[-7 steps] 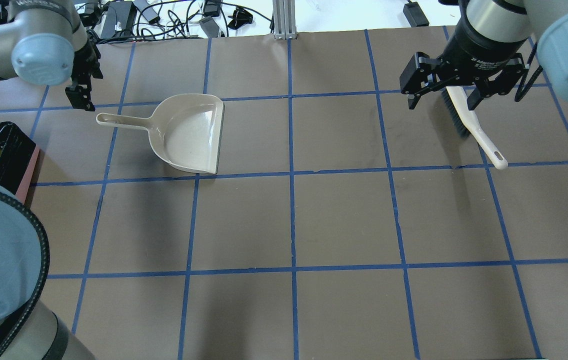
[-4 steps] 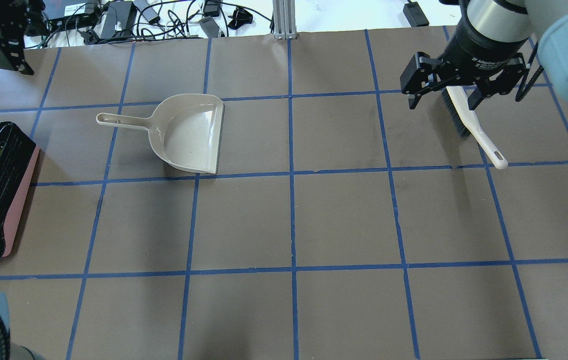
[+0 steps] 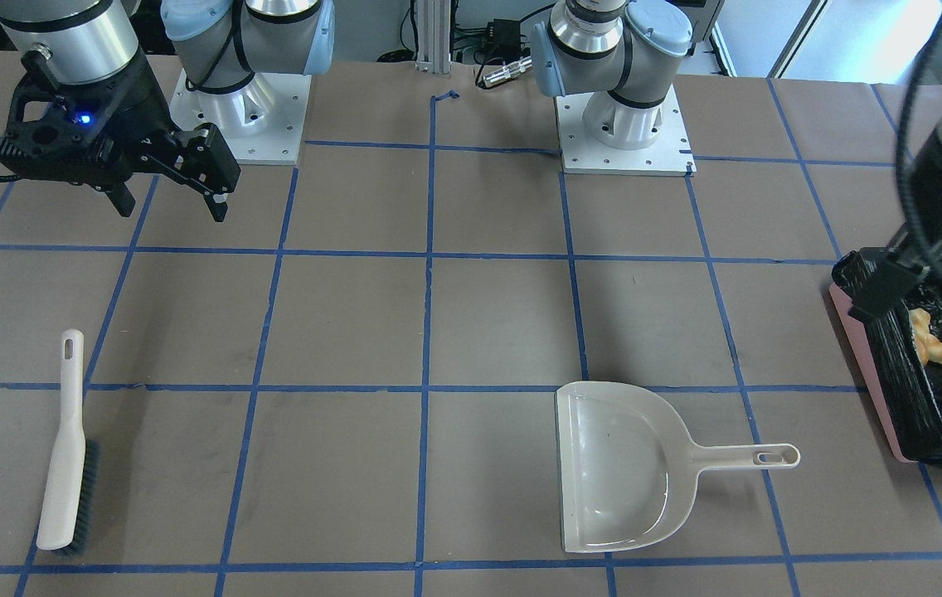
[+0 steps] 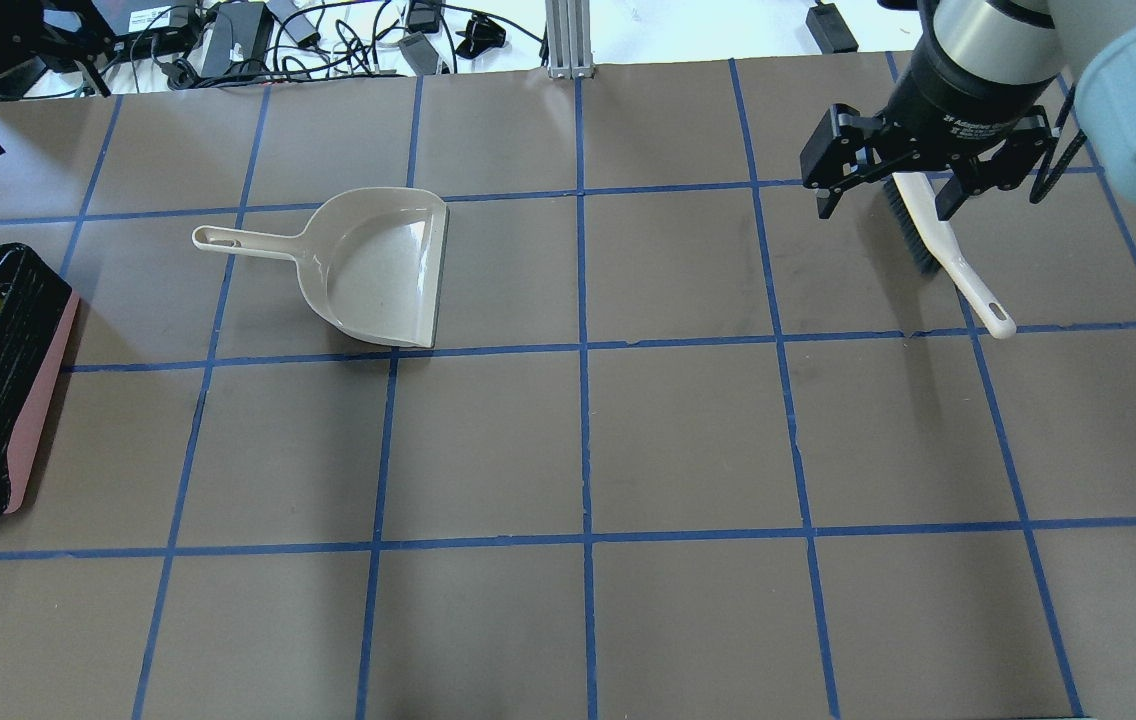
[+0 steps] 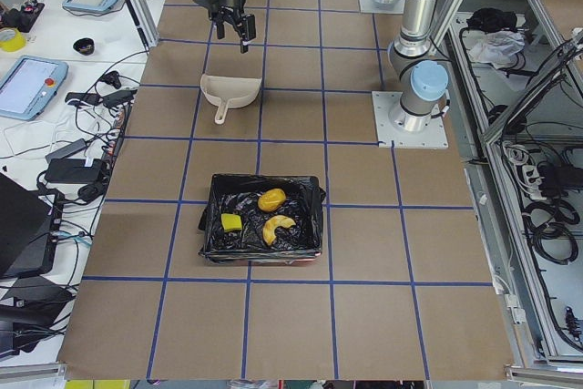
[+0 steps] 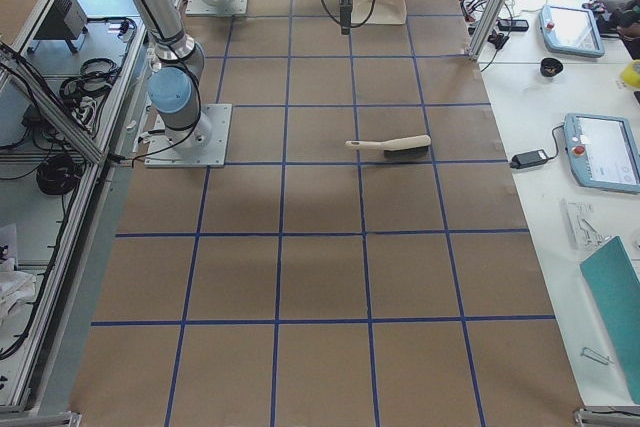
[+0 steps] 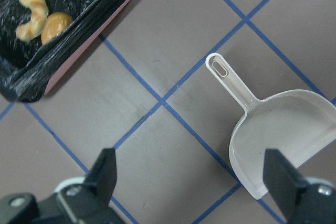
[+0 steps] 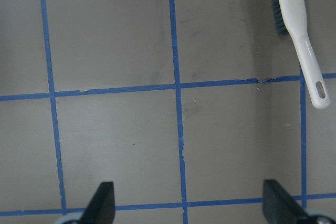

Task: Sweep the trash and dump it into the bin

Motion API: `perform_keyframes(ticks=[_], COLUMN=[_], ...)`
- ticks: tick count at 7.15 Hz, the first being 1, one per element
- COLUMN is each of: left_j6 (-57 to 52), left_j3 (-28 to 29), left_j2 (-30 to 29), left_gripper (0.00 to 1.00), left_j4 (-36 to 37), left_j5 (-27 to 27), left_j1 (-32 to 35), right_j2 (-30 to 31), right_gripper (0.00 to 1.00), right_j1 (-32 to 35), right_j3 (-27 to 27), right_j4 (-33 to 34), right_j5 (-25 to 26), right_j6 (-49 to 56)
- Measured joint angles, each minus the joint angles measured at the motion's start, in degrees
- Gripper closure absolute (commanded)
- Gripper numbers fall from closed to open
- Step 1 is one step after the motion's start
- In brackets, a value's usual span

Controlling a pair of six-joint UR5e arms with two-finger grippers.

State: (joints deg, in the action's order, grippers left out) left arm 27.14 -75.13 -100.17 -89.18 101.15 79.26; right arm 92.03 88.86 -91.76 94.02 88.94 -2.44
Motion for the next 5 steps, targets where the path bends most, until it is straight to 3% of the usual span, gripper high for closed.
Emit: perform_keyframes(ticks=[2,5], left_j6=[-11.55,-19.61], left_j3=[-4.78,-10.97], left_j2=[0.46,0.59], left_gripper=[0.0,0.0], left_j4=[3.34,8.75], left_j5=[-2.98,-5.81], left_j1=[4.85,12.8], right_j2=[-0.12,-0.14], right_gripper=[0.0,0.0], right_j1=[0.0,0.0], right_j3=[-0.05,-0.09], right_j4=[-0.03,-0.04], right_j5=[0.06,0.25], right_j6=[0.23,0.32])
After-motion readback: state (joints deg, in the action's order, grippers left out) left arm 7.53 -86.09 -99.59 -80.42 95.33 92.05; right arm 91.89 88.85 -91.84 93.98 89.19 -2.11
